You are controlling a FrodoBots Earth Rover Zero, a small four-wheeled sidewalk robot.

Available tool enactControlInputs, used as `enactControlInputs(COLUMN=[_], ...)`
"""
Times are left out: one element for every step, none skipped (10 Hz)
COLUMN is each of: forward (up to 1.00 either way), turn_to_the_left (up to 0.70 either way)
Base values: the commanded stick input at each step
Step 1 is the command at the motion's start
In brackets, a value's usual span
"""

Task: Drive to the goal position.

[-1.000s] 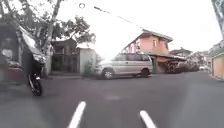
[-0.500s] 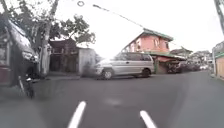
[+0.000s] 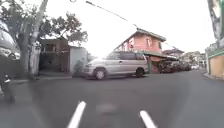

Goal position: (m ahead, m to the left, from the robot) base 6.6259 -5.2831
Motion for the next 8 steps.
enactControlInputs(forward=[0.65,0.54,0.45,0.37,0.36,0.4,0.44,0.54], turn_to_the_left=[-0.07,0.0,0.0,0.0,0.0,0.0,0.0,0.0])
